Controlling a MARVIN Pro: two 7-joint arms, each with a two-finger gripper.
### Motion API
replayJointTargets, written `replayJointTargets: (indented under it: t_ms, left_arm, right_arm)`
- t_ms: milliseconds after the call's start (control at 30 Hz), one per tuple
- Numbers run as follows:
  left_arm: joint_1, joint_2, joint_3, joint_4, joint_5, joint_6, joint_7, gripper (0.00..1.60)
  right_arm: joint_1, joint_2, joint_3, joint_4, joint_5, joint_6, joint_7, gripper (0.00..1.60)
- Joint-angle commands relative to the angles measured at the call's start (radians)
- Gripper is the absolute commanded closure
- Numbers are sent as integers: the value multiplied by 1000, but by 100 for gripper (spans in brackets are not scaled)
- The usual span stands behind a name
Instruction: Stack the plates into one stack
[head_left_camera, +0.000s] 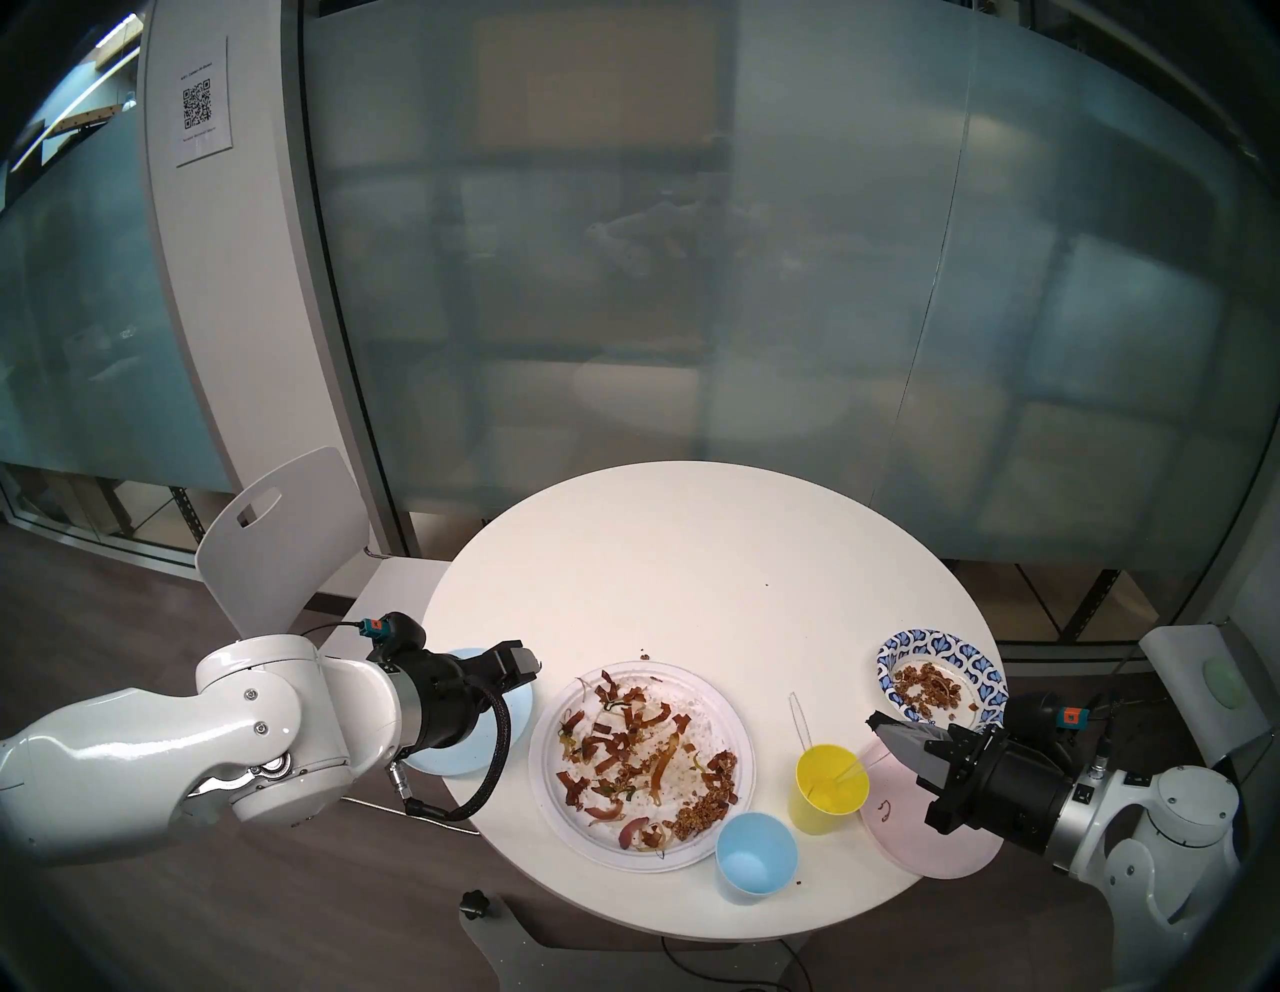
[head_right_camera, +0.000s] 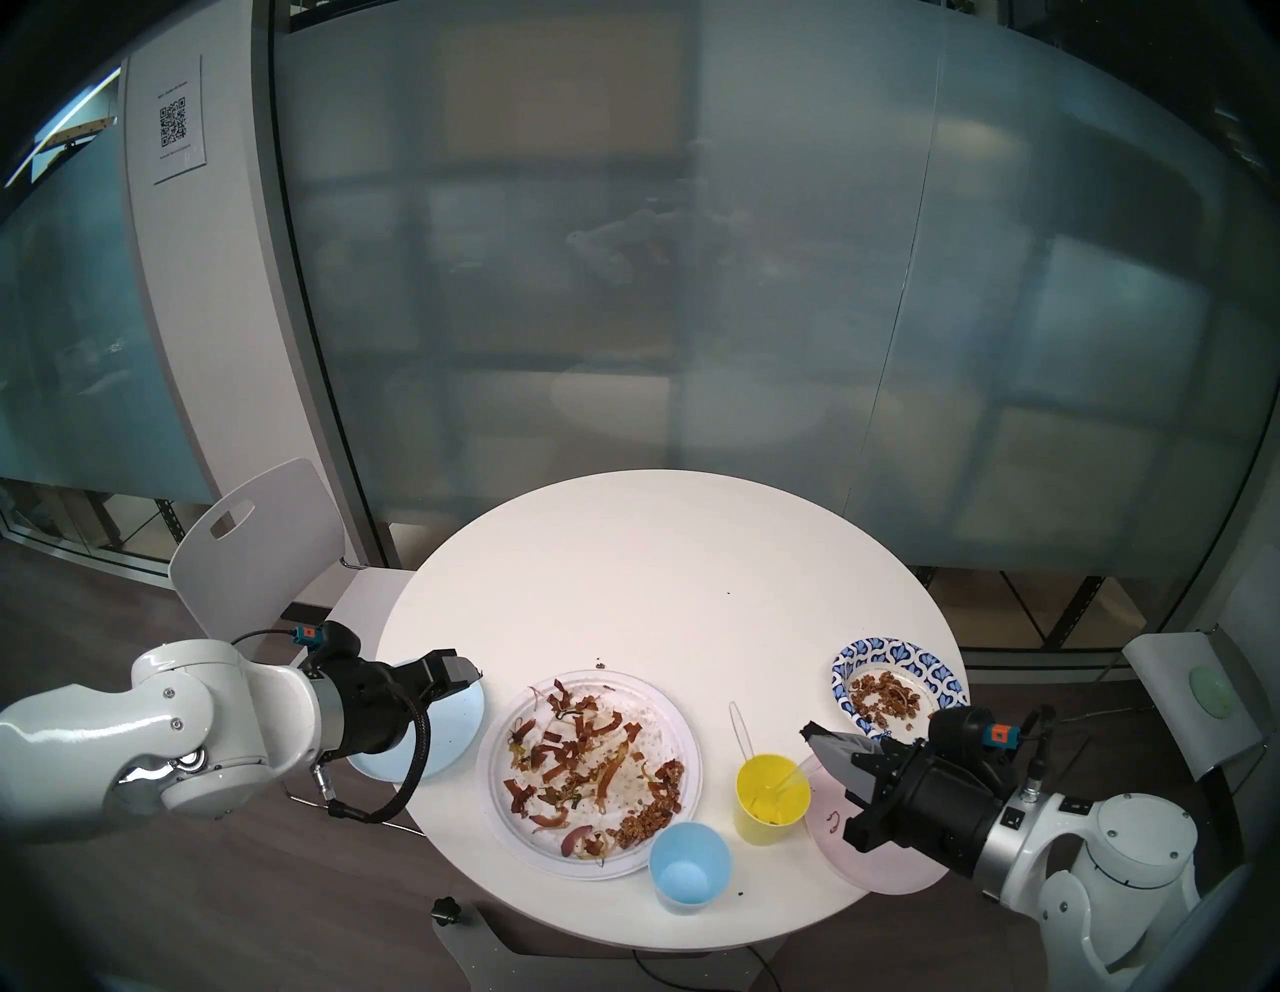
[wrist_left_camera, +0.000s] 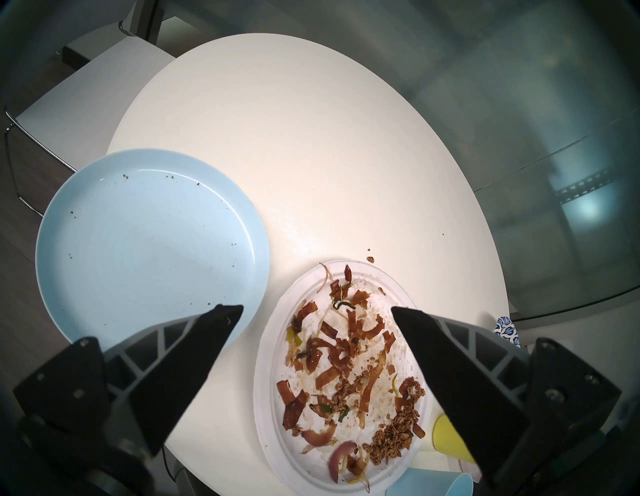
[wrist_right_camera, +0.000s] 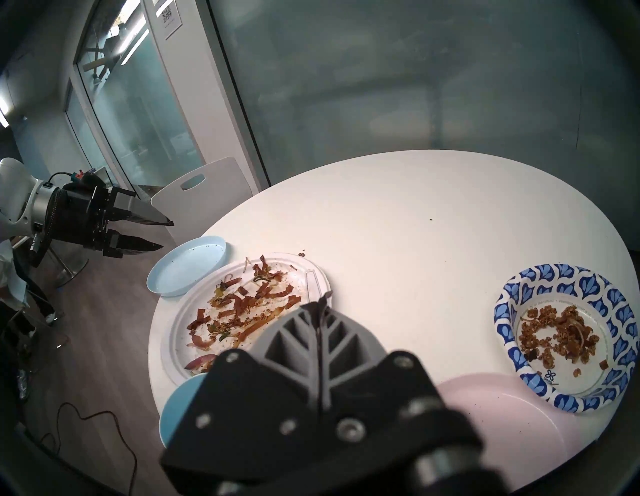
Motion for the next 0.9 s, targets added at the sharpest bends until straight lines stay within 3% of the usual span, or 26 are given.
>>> replayJointTargets:
  t_ms: [0, 267, 433, 500, 533, 567, 667, 733, 867]
  left_arm:
    - [-7, 0, -6, -6, 2, -1, -5, 0]
    - [-8, 1, -4, -6, 2, -3, -6, 0]
    - [-10, 2, -3, -6, 1, -3, -6, 0]
    - [-10, 2, -2, -6, 1, -4, -7, 0]
    - [-10, 2, -2, -6, 1, -4, -7, 0]
    - [-11, 2, -1, -6, 1, -4, -7, 0]
    - [-11, 3, -1, -6, 1, -4, -7, 0]
    - [-12, 3, 0, -6, 0, -5, -7, 0]
    - [-13, 4, 1, -6, 0, -5, -8, 0]
  right_arm:
    - [86, 64, -12, -16, 16, 45, 9, 160]
    - [153, 122, -26, 37, 27, 111, 21, 160]
    - [187, 158, -41, 63, 30, 150, 35, 146]
    - [198, 163, -49, 72, 29, 153, 38, 131]
    - [202, 165, -52, 75, 29, 156, 40, 131]
    - [208, 167, -55, 78, 31, 158, 42, 112]
    - [220, 164, -61, 79, 33, 159, 43, 107]
    - [224, 160, -63, 79, 34, 160, 41, 90]
    - [228, 148, -63, 78, 34, 158, 37, 78]
